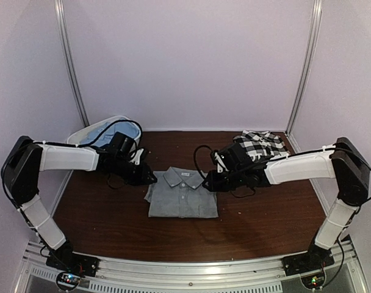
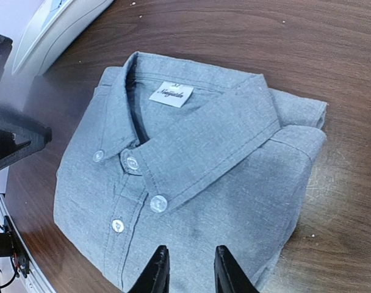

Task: Fold and stack the long sleeve shirts
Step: Smooth out the square-folded shirt at the center of the board.

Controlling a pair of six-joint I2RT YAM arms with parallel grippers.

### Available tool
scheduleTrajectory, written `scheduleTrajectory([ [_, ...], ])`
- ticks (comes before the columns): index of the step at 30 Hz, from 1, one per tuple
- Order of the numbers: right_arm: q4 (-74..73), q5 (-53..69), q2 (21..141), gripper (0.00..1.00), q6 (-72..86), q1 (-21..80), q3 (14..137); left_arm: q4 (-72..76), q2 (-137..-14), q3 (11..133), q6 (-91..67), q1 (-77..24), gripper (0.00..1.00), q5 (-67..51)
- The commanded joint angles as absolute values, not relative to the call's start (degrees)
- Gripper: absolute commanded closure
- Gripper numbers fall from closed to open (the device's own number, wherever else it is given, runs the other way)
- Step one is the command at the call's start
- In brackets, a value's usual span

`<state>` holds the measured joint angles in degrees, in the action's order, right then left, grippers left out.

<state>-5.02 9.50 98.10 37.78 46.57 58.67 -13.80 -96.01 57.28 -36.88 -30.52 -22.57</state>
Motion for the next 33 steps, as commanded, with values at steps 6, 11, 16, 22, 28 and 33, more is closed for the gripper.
scheduleTrajectory([
  [6, 1.0, 14.5, 99.4, 0.74, 39.8, 47.4, 53.4, -7.0, -100.5, 57.0, -38.6, -32.5, 0.77, -25.3],
  [11, 4.0, 15.6, 99.0, 0.75, 41.5, 47.5, 48.1, -7.0, -102.3, 54.9, -38.8, -32.5, 0.78, -24.1],
  [16, 4.5, 15.2, 97.8, 0.75, 42.3, 47.5, 44.9, -8.2, -102.8, 54.2, -38.5, -32.5, 0.78, -22.4],
  [22, 1.2, 12.2, 94.0, 0.76, 42.2, 47.3, 45.9, -11.3, -100.4, 55.4, -37.5, -32.5, 0.78, -20.6],
  [28, -2.2, 8.9, 89.6, 0.73, 40.7, 43.0, 47.0, -16.0, -96.0, 60.1, -35.7, -34.3, 0.76, -17.0],
  [33, -4.6, 8.2, 90.0, 0.70, 38.5, 39.8, 50.3, -18.2, -95.6, 61.1, -37.9, -35.0, 0.72, -11.5],
])
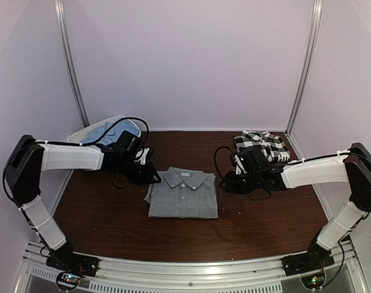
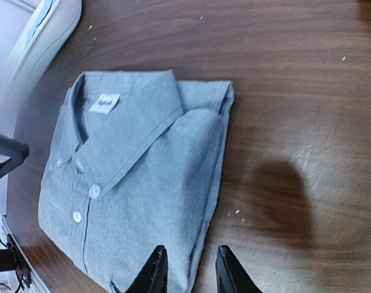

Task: Fold and stack the long sleeve shirts
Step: Smooth out the square-folded shirt at the center of the board, then move the square-folded shirt to the center of the board.

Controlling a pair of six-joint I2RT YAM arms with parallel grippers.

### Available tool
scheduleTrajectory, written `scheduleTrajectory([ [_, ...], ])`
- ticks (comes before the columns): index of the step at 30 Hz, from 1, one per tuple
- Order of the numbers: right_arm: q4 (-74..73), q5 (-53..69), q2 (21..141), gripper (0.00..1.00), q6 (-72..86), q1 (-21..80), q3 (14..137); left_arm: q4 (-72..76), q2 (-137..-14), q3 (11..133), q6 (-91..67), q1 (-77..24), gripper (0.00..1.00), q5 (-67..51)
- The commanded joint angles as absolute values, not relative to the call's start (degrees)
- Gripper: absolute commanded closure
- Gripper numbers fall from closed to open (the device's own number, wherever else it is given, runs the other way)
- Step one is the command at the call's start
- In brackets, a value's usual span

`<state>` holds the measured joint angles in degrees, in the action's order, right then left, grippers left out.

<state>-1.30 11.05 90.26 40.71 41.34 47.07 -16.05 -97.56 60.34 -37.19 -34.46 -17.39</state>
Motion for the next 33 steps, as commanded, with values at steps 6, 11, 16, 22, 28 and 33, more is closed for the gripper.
scheduleTrajectory([
  [6, -6.1, 8.2, 90.0, 0.68, 37.1, 38.7, 51.4, -18.5, -96.6, 57.6, -39.5, -34.7, 0.55, -11.3],
  [11, -6.3, 7.8, 88.5, 0.65, 36.8, 37.9, 50.6, -16.7, -96.9, 54.7, -39.9, -34.8, 0.44, -12.5],
  [16, -6.7, 7.8, 87.6, 0.63, 36.6, 37.1, 50.5, -14.4, -99.5, 53.6, -39.6, -35.0, 0.42, -16.7],
  [22, -6.9, 7.3, 86.6, 0.63, 36.5, 36.4, 50.5, -11.9, -101.4, 53.3, -40.7, -35.8, 0.51, -20.3],
  [28, -7.8, 6.6, 86.7, 0.63, 35.5, 35.4, 51.6, -10.0, -102.3, 52.0, -42.5, -36.5, 0.79, -21.5],
  [33, -9.7, 3.6, 87.5, 0.63, 33.8, 34.7, 53.6, -13.2, -99.5, 51.1, -42.0, -35.9, 1.00, -17.4],
])
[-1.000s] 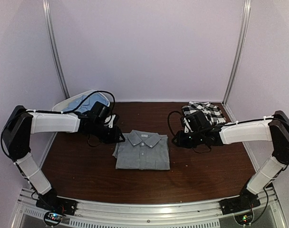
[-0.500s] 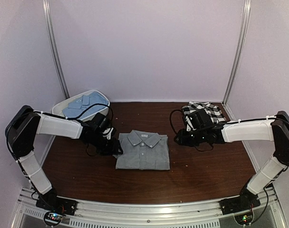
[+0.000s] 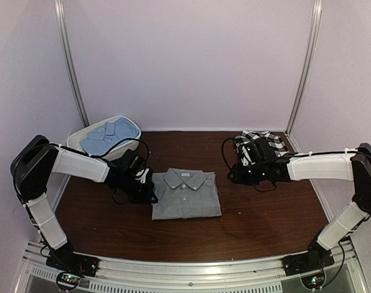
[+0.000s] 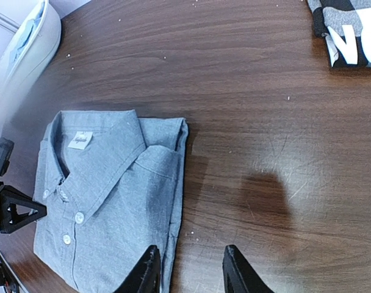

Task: Fold and stack the long sleeve shirts
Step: Move the square-folded shirt to the center of the board.

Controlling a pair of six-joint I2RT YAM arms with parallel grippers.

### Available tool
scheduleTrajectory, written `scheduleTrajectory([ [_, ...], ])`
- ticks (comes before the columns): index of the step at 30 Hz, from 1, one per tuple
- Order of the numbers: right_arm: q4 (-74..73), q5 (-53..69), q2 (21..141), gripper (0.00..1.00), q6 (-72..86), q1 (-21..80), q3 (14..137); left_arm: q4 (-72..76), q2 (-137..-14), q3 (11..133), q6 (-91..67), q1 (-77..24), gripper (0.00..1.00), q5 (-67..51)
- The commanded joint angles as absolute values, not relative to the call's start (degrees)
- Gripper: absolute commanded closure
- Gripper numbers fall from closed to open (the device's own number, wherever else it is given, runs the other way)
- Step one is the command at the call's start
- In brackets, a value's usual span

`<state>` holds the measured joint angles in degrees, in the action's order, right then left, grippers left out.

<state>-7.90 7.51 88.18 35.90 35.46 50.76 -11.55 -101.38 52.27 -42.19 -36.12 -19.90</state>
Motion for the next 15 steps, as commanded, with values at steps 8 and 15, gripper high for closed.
scheduleTrajectory([
  [8, -13.8, -3.4, 92.0, 0.62, 29.5, 33.2, 58.7, -20.1, -92.0, 46.8, -36.7, -27.3, 1.00, -14.3],
  [15, -16.2, -8.4, 98.0, 0.62, 25.0, 31.1, 64.3, -24.1, -90.0, 45.3, -32.3, -21.1, 1.00, -13.3],
])
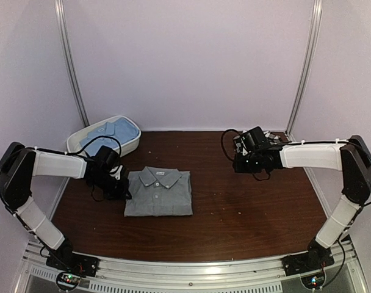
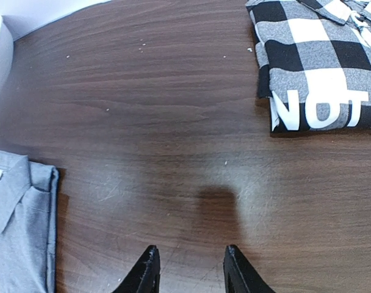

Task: Fold and stack the long sleeve shirts
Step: Move the square-folded shirt to the center of the board.

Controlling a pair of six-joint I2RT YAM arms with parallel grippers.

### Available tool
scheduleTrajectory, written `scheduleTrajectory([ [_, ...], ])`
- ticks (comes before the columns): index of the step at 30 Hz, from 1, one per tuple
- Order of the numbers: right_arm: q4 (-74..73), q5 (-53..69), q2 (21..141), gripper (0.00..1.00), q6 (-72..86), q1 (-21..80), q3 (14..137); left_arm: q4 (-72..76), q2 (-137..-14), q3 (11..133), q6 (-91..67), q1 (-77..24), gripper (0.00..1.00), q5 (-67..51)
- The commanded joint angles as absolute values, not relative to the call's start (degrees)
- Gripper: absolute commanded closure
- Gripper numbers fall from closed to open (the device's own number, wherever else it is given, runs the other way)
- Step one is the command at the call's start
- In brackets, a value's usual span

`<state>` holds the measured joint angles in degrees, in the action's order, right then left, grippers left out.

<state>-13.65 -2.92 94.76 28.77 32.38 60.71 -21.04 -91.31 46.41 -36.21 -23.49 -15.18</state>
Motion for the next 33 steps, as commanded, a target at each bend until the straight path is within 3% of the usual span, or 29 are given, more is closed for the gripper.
scheduleTrajectory([
  [1, -16.6, -9.1, 99.3, 0.62, 24.3, 30.8, 65.3, -24.4, -90.0, 45.3, -31.9, -20.5, 1.00, -13.2],
  [9, -19.7, -17.6, 109.4, 0.62, 19.5, 28.5, 74.4, -26.9, -90.4, 48.4, -29.9, -18.7, 0.98, -10.1],
  [12, -20.6, -20.6, 112.6, 0.61, 17.9, 28.1, 77.8, -27.4, -90.2, 49.5, -29.0, -18.7, 0.86, -9.8],
  [15, -21.6, -23.3, 115.3, 0.61, 16.8, 27.7, 80.6, -28.2, -89.1, 50.3, -28.1, -18.7, 0.66, -9.2],
  [19, -21.8, -26.4, 118.1, 0.59, 15.1, 27.4, 82.6, -30.3, -86.6, 51.9, -27.3, -18.7, 0.57, -7.9],
  [27, -23.4, -28.9, 124.8, 0.60, 12.5, 27.0, 88.0, -33.4, -81.3, 55.5, -26.0, -18.7, 0.55, -8.2],
  [33, -26.5, -28.8, 129.4, 0.70, 11.5, 26.9, 92.7, -34.1, -78.5, 56.6, -25.6, -18.7, 0.55, -9.9],
])
